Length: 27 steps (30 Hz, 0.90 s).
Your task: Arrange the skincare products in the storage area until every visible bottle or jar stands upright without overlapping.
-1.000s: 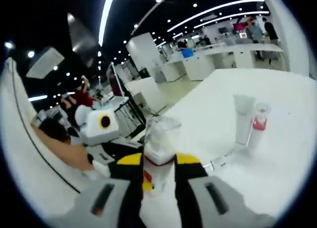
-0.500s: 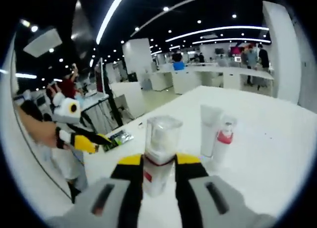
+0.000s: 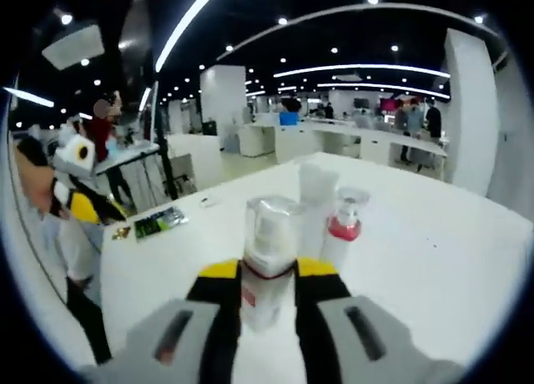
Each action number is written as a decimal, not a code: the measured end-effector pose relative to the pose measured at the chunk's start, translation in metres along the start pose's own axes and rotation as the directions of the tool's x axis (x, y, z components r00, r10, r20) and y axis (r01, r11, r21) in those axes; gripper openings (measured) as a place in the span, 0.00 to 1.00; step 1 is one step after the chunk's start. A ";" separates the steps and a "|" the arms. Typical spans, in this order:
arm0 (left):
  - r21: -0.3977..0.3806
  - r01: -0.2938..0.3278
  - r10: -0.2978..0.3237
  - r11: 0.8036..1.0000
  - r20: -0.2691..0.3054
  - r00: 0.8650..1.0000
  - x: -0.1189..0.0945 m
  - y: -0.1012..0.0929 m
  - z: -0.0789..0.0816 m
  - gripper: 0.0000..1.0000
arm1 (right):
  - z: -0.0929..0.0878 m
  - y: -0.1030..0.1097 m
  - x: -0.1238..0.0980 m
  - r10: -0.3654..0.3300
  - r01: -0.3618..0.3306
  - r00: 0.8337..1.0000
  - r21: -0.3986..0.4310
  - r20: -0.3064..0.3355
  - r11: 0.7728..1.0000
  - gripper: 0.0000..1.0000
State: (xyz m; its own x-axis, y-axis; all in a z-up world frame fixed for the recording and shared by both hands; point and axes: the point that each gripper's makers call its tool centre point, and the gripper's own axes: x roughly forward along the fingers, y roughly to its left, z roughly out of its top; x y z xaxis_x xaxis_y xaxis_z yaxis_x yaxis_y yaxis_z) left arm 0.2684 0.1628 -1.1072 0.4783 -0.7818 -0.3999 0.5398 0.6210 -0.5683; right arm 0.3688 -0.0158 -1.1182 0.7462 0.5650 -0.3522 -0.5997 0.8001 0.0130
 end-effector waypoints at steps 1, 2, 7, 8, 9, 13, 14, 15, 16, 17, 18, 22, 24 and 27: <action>0.001 0.000 0.000 1.000 0.000 1.000 0.000 0.000 0.000 0.39 | -0.005 -0.001 0.004 0.008 -0.008 1.000 -0.014 0.000 1.000 0.21; 0.000 0.002 -0.002 1.000 -0.002 1.000 -0.001 -0.001 -0.001 0.39 | -0.008 -0.003 0.005 0.004 -0.004 1.000 -0.033 -0.006 0.999 0.21; 0.007 -0.011 0.011 1.000 -0.039 0.999 -0.008 0.002 -0.010 0.39 | -0.022 -0.013 0.014 -0.013 0.012 1.000 -0.037 -0.011 0.999 0.21; 0.000 -0.012 0.012 1.000 -0.037 0.999 -0.010 0.003 -0.011 0.38 | -0.027 -0.017 0.017 -0.022 0.022 1.000 -0.030 -0.020 0.999 0.21; -0.014 -0.010 0.010 1.000 -0.036 0.999 -0.011 0.003 -0.012 0.37 | -0.028 -0.018 0.017 -0.024 0.023 0.999 -0.028 -0.025 0.999 0.21; -0.041 -0.002 0.000 0.999 -0.055 0.998 -0.012 0.001 -0.023 0.34 | -0.036 -0.022 0.022 -0.026 0.026 0.999 -0.023 -0.035 0.999 0.21; -0.033 -0.006 0.003 0.999 -0.068 0.998 -0.012 0.001 -0.027 0.33 | -0.037 -0.023 0.022 -0.030 0.030 0.999 -0.012 -0.032 0.999 0.21; -0.029 -0.005 0.003 1.000 -0.070 0.998 -0.012 0.000 -0.028 0.32 | -0.036 -0.023 0.022 -0.031 0.031 0.999 -0.007 -0.027 0.999 0.21; -0.030 -0.003 0.001 1.000 -0.071 0.998 -0.012 0.000 -0.028 0.30 | -0.036 -0.023 0.022 -0.032 0.032 0.999 -0.005 -0.025 0.999 0.21; -0.045 0.008 -0.012 0.999 -0.071 0.997 -0.012 -0.002 -0.029 0.28 | -0.037 -0.026 0.023 -0.040 0.041 0.999 0.004 -0.025 0.999 0.21; -0.051 0.015 -0.018 0.999 -0.068 0.998 -0.011 -0.003 -0.028 0.28 | -0.037 -0.028 0.024 -0.044 0.044 0.999 0.008 -0.014 0.999 0.21; -0.044 0.025 -0.029 0.999 -0.081 0.996 -0.007 -0.007 -0.026 0.28 | -0.045 -0.034 0.028 -0.055 0.055 0.998 0.009 -0.021 0.998 0.21; -0.041 0.028 -0.032 0.999 -0.079 0.996 -0.009 -0.007 -0.025 0.28 | -0.048 -0.035 0.032 -0.058 0.058 0.998 0.009 -0.021 0.998 0.21; -0.058 0.022 -0.027 0.998 -0.079 0.997 -0.011 -0.004 -0.029 0.28 | -0.050 -0.035 0.036 -0.059 0.059 0.998 -0.009 -0.030 0.998 0.21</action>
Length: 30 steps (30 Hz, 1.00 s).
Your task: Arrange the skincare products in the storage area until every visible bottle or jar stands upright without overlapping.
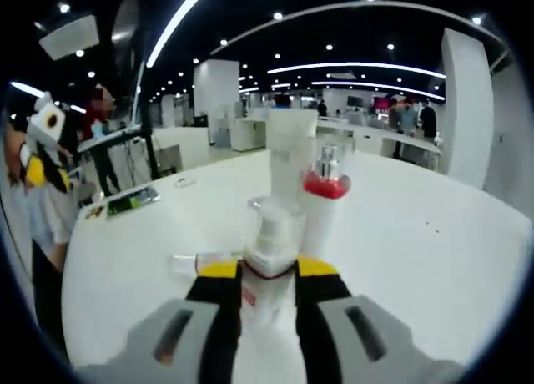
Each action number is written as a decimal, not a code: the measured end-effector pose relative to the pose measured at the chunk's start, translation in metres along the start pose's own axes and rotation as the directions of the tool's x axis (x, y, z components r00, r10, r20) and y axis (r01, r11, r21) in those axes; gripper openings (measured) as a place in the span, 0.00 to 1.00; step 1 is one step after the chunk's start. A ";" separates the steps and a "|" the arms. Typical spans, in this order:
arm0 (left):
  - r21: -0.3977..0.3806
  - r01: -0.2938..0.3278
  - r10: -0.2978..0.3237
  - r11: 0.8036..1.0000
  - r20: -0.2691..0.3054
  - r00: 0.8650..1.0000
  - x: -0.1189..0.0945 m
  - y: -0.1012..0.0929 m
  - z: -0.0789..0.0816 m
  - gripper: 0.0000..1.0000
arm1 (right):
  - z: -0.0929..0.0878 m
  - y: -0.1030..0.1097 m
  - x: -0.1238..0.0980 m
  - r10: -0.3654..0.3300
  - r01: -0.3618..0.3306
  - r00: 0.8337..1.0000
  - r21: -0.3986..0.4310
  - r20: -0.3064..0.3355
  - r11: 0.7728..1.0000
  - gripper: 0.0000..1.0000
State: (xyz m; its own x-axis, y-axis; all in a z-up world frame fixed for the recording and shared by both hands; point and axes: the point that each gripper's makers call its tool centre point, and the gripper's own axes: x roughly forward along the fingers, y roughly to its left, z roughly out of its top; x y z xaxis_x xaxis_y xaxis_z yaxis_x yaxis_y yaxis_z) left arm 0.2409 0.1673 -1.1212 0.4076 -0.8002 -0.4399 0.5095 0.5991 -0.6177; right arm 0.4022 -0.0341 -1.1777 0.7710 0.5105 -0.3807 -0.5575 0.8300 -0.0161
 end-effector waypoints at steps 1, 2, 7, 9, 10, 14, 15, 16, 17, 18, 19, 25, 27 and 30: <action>-0.002 -0.004 0.004 1.000 -0.003 1.000 0.000 0.002 -0.002 0.28 | 0.000 0.000 0.001 0.003 -0.003 1.000 0.003 -0.001 1.000 0.21; -0.005 -0.011 0.011 1.000 -0.006 1.000 -0.001 0.003 -0.003 0.28 | 0.000 0.001 0.002 0.008 -0.008 1.000 0.003 -0.002 1.000 0.21; -0.035 -0.026 0.026 0.999 0.011 1.000 -0.001 0.006 -0.003 0.28 | -0.002 0.000 0.010 0.033 -0.033 0.999 -0.021 0.004 0.999 0.22; -0.039 -0.035 0.035 0.999 0.009 0.999 0.000 0.007 -0.003 0.29 | -0.004 -0.003 0.014 0.033 -0.032 0.999 -0.015 0.004 0.999 0.21; -0.036 -0.040 0.041 0.999 0.008 0.999 -0.001 0.007 -0.002 0.29 | -0.006 -0.005 0.016 0.033 -0.033 0.999 -0.025 0.003 0.999 0.21; -0.035 -0.049 0.051 0.998 0.031 0.998 -0.006 0.006 0.000 0.29 | -0.003 -0.005 0.018 0.038 -0.037 0.999 -0.045 0.026 0.998 0.22; -0.039 -0.056 0.057 0.998 0.031 0.998 -0.008 0.007 -0.001 0.29 | -0.003 -0.006 0.020 0.035 -0.034 0.999 -0.034 0.033 0.999 0.22; -0.039 -0.058 0.059 0.998 0.031 0.998 -0.009 0.008 -0.002 0.29 | -0.003 -0.006 0.020 0.034 -0.033 0.999 -0.031 0.035 0.999 0.22; -0.045 -0.068 0.069 0.997 0.029 0.997 -0.010 0.011 -0.004 0.29 | -0.003 -0.005 0.021 0.025 -0.023 0.999 -0.035 0.042 0.999 0.22; -0.047 -0.072 0.074 0.996 0.033 0.997 -0.011 0.013 -0.005 0.29 | -0.002 -0.004 0.021 0.022 -0.019 0.998 -0.043 0.053 0.999 0.22; -0.050 -0.074 0.076 0.996 0.035 0.997 -0.011 0.013 -0.005 0.29 | -0.002 -0.003 0.021 0.021 -0.018 0.998 -0.044 0.058 0.999 0.22; -0.058 -0.063 0.065 0.996 0.035 0.997 -0.005 0.009 -0.003 0.29 | -0.008 -0.004 0.006 -0.004 0.007 0.998 -0.045 0.070 0.999 0.22; -0.031 -0.057 0.058 0.998 0.029 0.998 -0.003 0.006 -0.002 0.29 | -0.010 -0.003 0.003 -0.003 0.006 0.997 -0.040 0.080 0.999 0.22; -0.045 -0.053 0.055 0.998 0.041 0.998 -0.002 0.007 0.000 0.29 | -0.011 0.002 0.002 0.009 -0.006 0.998 -0.053 0.067 0.999 0.21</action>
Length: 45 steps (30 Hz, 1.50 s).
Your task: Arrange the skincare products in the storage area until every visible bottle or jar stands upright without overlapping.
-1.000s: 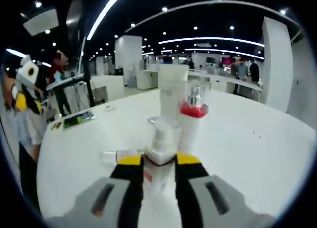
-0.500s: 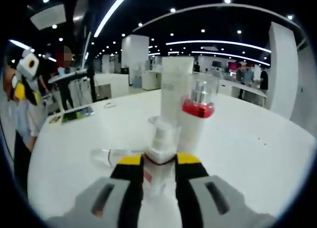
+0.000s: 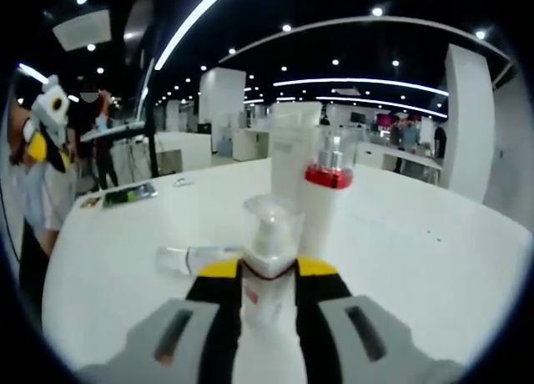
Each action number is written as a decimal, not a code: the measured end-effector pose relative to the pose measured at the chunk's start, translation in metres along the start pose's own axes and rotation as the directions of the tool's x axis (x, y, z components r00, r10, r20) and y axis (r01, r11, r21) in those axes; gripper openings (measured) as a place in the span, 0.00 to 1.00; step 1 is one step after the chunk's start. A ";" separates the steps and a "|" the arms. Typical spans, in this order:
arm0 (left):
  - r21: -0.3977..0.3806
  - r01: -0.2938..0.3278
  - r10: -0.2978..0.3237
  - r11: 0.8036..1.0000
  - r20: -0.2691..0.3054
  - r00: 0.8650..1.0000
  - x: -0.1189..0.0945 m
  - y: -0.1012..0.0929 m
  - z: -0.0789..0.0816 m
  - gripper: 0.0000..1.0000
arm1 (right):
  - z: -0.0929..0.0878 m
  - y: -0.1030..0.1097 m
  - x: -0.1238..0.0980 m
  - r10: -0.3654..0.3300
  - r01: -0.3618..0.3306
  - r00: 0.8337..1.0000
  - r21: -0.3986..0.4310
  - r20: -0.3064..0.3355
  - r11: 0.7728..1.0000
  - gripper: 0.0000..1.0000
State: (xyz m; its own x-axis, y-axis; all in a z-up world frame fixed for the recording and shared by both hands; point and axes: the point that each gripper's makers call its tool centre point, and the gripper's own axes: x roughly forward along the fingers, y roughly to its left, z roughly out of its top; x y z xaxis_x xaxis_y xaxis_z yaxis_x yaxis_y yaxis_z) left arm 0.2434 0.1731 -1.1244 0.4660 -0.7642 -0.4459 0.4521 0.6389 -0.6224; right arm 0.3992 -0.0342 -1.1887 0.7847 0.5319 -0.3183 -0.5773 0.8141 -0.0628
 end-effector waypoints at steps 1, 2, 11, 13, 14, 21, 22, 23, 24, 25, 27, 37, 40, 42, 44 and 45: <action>-0.003 0.004 -0.004 1.000 -0.001 1.000 0.001 0.001 -0.001 0.29 | 0.000 0.000 0.000 0.000 0.000 1.000 -0.013 -0.008 1.000 0.21; -0.002 0.007 -0.007 1.000 -0.012 1.000 0.003 0.001 -0.004 0.29 | 0.000 0.001 -0.001 0.000 0.000 1.000 -0.013 -0.012 1.000 0.21; -0.008 -0.005 0.005 1.000 0.009 1.000 -0.003 0.001 -0.002 0.29 | 0.003 -0.007 0.011 -0.012 0.012 1.000 -0.016 -0.015 1.000 0.21; -0.015 -0.001 0.001 1.000 0.022 1.000 -0.005 0.000 -0.002 0.29 | 0.004 -0.008 0.014 -0.018 0.018 1.000 -0.018 -0.022 1.000 0.22; -0.020 0.001 -0.001 1.000 0.023 1.000 -0.006 0.000 -0.004 0.29 | 0.004 -0.008 0.015 -0.020 0.020 0.999 -0.019 -0.025 1.000 0.22; -0.022 -0.030 0.031 0.999 0.041 0.999 -0.011 0.006 0.000 0.29 | -0.005 -0.010 0.020 -0.033 0.032 0.998 -0.009 -0.061 0.999 0.27; -0.022 -0.032 0.032 0.999 0.044 0.998 -0.011 0.006 0.000 0.29 | 0.001 -0.010 0.020 -0.034 0.035 0.999 0.034 -0.023 0.999 0.31; -0.022 -0.029 0.030 0.999 0.049 0.998 -0.012 0.006 0.000 0.29 | 0.004 -0.009 0.020 -0.026 0.027 1.000 0.078 -0.005 0.997 0.32; -0.022 -0.027 0.028 0.999 0.050 0.998 -0.012 0.006 -0.001 0.29 | 0.004 -0.010 0.019 -0.026 0.027 1.000 0.070 -0.018 0.997 0.32; -0.021 -0.029 0.030 0.999 0.048 0.998 -0.012 0.006 -0.002 0.29 | 0.003 -0.010 0.019 -0.028 0.029 0.999 0.059 -0.022 0.998 0.32; -0.027 -0.040 0.041 0.999 0.051 0.998 -0.013 0.010 -0.004 0.29 | -0.001 -0.009 0.018 -0.028 0.033 0.999 0.103 -0.044 0.994 0.32; -0.025 -0.024 0.025 0.999 0.044 0.999 -0.006 0.005 -0.006 0.29 | -0.001 -0.010 0.010 -0.032 0.039 0.997 0.093 -0.073 0.995 0.21; -0.026 -0.023 0.024 0.999 0.048 0.999 -0.007 0.005 -0.008 0.28 | -0.002 -0.012 0.012 -0.031 0.039 0.996 0.088 -0.087 0.995 0.21; -0.025 -0.031 0.032 0.999 0.044 0.998 -0.008 0.006 -0.011 0.28 | -0.002 -0.014 0.013 -0.038 0.045 0.995 0.079 -0.096 0.996 0.21; -0.031 -0.041 0.042 0.999 0.050 0.998 -0.011 0.009 -0.012 0.28 | -0.002 -0.015 0.015 -0.035 0.043 0.995 0.079 -0.098 0.996 0.21; -0.034 -0.043 0.045 0.999 0.053 0.998 -0.012 0.009 -0.012 0.28 | -0.002 -0.016 0.016 -0.034 0.042 0.994 0.078 -0.103 0.996 0.21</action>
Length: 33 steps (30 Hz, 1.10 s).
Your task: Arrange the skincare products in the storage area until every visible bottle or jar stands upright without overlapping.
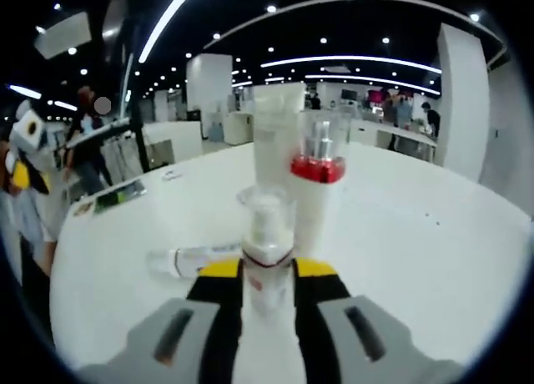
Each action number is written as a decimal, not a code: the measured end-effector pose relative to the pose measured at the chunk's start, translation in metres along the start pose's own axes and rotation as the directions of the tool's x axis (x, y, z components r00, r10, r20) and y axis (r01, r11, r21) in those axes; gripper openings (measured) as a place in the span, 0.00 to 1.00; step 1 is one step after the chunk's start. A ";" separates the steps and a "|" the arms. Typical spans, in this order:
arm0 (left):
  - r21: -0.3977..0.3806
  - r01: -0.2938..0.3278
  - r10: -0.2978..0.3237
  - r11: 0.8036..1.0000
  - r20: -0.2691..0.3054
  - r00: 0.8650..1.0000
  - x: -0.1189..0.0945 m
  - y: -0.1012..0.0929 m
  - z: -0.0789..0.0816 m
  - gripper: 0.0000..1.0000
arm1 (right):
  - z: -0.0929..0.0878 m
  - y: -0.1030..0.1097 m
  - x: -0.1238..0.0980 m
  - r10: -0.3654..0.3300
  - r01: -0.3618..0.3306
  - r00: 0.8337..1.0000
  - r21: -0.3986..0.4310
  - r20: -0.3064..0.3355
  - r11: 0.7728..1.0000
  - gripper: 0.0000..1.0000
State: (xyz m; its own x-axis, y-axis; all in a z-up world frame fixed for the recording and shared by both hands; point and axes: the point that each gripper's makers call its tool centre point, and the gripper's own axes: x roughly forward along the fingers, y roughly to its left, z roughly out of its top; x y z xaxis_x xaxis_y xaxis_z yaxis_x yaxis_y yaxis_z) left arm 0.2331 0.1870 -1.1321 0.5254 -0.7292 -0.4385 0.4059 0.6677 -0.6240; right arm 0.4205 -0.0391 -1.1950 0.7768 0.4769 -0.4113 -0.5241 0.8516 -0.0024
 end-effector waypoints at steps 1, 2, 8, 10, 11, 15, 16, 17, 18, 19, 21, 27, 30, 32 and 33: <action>-0.002 -0.004 0.004 1.000 0.004 1.000 -0.001 0.000 0.000 0.28 | 0.000 -0.002 0.002 -0.003 0.003 1.000 -0.012 -0.006 1.000 0.21; -0.002 -0.006 0.006 1.000 0.005 1.000 -0.001 0.001 0.000 0.28 | 0.000 -0.004 0.003 -0.005 0.005 1.000 -0.013 -0.010 1.000 0.21; -0.008 -0.018 0.019 1.000 0.010 1.000 -0.005 0.002 -0.001 0.28 | 0.001 -0.010 0.009 -0.014 0.015 1.000 0.015 -0.027 1.000 0.21; -0.012 -0.021 0.021 1.000 0.012 1.000 -0.005 0.002 -0.001 0.28 | 0.000 -0.010 0.011 -0.012 0.012 0.999 0.023 -0.035 1.000 0.21; -0.017 -0.022 0.022 1.000 0.014 1.000 -0.006 0.001 -0.001 0.28 | -0.001 -0.010 0.012 -0.011 0.012 0.999 0.028 -0.035 1.000 0.21; -0.015 -0.023 0.024 1.000 0.013 1.000 -0.006 0.000 -0.001 0.28 | -0.004 -0.008 0.014 -0.006 0.009 0.999 0.078 -0.048 0.997 0.26; -0.013 -0.024 0.024 1.000 0.010 1.000 -0.007 0.000 -0.002 0.28 | -0.006 -0.007 0.014 -0.007 0.012 0.999 0.106 -0.051 0.994 0.28; -0.012 -0.023 0.024 1.000 0.009 1.000 -0.007 0.000 -0.002 0.28 | -0.006 -0.007 0.013 -0.006 0.012 0.999 0.103 -0.051 0.995 0.27; -0.013 -0.023 0.023 1.000 0.008 1.000 -0.007 0.000 -0.002 0.28 | -0.008 -0.005 0.011 -0.008 0.014 0.999 0.098 -0.054 0.995 0.27; -0.015 -0.022 0.022 1.000 0.007 1.000 -0.007 0.000 -0.002 0.28 | -0.009 -0.005 0.009 -0.010 0.016 0.998 0.100 -0.054 0.995 0.27; -0.017 -0.021 0.021 1.000 0.007 1.000 -0.006 0.000 -0.001 0.28 | -0.011 -0.005 0.005 -0.014 0.019 0.999 0.112 -0.051 0.994 0.26; -0.008 -0.003 0.003 1.000 0.003 1.000 0.000 -0.005 0.002 0.28 | -0.005 -0.008 -0.008 -0.037 0.040 0.999 0.108 -0.028 0.993 0.20; -0.006 0.004 -0.004 1.000 0.000 1.000 0.002 -0.007 0.002 0.28 | -0.002 -0.011 -0.008 -0.038 0.040 0.999 0.110 -0.020 0.993 0.19; -0.001 0.009 -0.009 1.000 -0.004 1.000 0.002 -0.009 0.001 0.28 | 0.000 -0.012 -0.007 -0.041 0.042 0.999 0.097 -0.013 0.994 0.17; 0.001 0.009 -0.009 1.000 -0.007 1.000 0.002 -0.008 0.001 0.28 | 0.002 -0.013 -0.007 -0.038 0.039 0.999 0.095 -0.012 0.995 0.16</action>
State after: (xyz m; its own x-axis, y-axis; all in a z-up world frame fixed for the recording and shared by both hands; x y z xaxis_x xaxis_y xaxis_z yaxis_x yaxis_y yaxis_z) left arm 0.2312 0.1800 -1.1273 0.5162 -0.7361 -0.4378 0.4115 0.6614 -0.6271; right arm 0.4224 -0.0528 -1.1908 0.7922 0.4412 -0.4215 -0.4576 0.8866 0.0681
